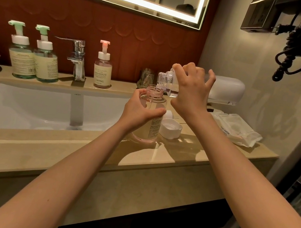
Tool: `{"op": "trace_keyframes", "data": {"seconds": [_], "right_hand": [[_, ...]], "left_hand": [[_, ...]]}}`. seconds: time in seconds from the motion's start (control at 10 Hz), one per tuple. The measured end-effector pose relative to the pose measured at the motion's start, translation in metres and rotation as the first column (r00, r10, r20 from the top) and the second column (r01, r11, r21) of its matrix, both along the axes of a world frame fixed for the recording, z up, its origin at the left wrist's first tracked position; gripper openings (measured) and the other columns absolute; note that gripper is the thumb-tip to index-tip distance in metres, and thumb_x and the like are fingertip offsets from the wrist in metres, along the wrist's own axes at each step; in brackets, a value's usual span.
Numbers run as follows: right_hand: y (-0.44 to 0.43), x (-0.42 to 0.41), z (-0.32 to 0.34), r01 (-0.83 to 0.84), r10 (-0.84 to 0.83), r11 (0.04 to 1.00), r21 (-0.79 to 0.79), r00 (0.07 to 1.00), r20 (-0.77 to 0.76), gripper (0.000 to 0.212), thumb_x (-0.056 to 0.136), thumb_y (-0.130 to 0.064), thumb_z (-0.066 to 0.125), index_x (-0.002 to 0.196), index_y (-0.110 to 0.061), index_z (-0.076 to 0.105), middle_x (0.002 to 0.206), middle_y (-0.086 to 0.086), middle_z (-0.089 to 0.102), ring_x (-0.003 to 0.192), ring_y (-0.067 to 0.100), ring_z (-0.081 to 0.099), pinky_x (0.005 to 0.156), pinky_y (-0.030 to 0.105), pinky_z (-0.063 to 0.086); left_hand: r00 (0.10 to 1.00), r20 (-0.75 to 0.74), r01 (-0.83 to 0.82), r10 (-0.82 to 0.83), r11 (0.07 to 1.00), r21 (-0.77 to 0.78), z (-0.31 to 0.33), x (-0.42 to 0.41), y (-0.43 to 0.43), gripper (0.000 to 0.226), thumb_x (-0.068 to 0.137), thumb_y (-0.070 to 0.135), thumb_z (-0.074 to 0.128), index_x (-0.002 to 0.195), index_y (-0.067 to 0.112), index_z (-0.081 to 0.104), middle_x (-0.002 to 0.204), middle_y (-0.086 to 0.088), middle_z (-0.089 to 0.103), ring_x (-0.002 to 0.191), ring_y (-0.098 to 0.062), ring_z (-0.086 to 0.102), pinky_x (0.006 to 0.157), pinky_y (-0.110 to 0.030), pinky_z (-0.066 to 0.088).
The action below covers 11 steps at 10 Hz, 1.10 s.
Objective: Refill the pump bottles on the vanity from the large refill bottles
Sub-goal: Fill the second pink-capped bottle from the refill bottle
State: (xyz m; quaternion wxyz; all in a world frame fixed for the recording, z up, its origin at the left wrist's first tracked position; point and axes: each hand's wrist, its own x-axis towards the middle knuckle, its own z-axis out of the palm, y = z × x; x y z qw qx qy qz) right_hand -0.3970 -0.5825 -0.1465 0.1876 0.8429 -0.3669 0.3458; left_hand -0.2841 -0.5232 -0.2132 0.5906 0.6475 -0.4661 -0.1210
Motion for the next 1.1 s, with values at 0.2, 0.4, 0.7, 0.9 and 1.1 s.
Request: {"op": "trace_keyframes", "data": {"seconds": [0.2, 0.4, 0.7, 0.9, 1.1], "right_hand": [[0.0008, -0.0005, -0.0006, 0.007, -0.007, 1.000, -0.002, 1.000, -0.003, 0.066, 0.076, -0.006, 0.060, 0.136, -0.024, 0.038, 0.129, 0.004, 0.041, 0.121, 0.023, 0.036, 0.111, 0.047, 0.011], [0.0006, 0.0002, -0.0010, 0.004, -0.004, 1.000, 0.005, 1.000, -0.008, 0.066, 0.077, -0.008, 0.061, 0.137, -0.024, 0.037, 0.131, 0.004, 0.041, 0.123, 0.023, 0.036, 0.111, 0.047, 0.010], [0.0006, 0.0005, -0.0012, 0.005, -0.005, 1.000, -0.012, 1.000, -0.003, 0.066, 0.076, -0.007, 0.060, 0.136, -0.024, 0.038, 0.129, 0.004, 0.042, 0.121, 0.024, 0.037, 0.111, 0.048, 0.011], [0.0013, -0.0003, 0.0000, 0.007, -0.007, 1.000, 0.000, 1.000, -0.012, 0.066, 0.077, -0.009, 0.061, 0.137, -0.024, 0.037, 0.131, 0.005, 0.041, 0.123, 0.024, 0.036, 0.111, 0.048, 0.010], [0.0012, 0.0000, 0.0002, 0.015, -0.015, 1.000, -0.001, 1.000, -0.015, 0.066, 0.078, -0.008, 0.061, 0.137, -0.024, 0.037, 0.132, 0.005, 0.041, 0.123, 0.024, 0.036, 0.111, 0.048, 0.011]], "left_hand": [[1.000, 0.001, -0.001, 0.001, 1.000, -0.004, 0.0004, 0.0002, -0.0005, 0.080, 0.073, 0.032, 0.078, 0.138, 0.015, 0.034, 0.139, -0.005, 0.046, 0.121, -0.018, 0.044, 0.087, -0.024, 0.036], [1.000, 0.006, -0.005, 0.005, 1.000, -0.001, -0.0007, -0.0004, -0.0006, 0.081, 0.073, 0.032, 0.078, 0.139, 0.015, 0.033, 0.140, -0.006, 0.045, 0.124, -0.021, 0.044, 0.089, -0.024, 0.036], [1.000, 0.005, -0.004, 0.004, 1.000, -0.003, -0.0009, -0.0001, 0.0000, 0.081, 0.073, 0.032, 0.078, 0.138, 0.015, 0.033, 0.139, -0.006, 0.046, 0.122, -0.019, 0.045, 0.088, -0.023, 0.037], [1.000, 0.000, -0.003, 0.003, 1.000, -0.002, -0.0008, 0.0005, -0.0005, 0.081, 0.073, 0.032, 0.078, 0.138, 0.016, 0.034, 0.139, -0.005, 0.046, 0.121, -0.019, 0.045, 0.086, -0.024, 0.037], [1.000, 0.008, -0.006, 0.006, 1.000, -0.003, 0.0003, -0.0002, 0.0006, 0.080, 0.074, 0.031, 0.077, 0.139, 0.015, 0.033, 0.140, -0.006, 0.045, 0.123, -0.019, 0.044, 0.088, -0.023, 0.036]]}}
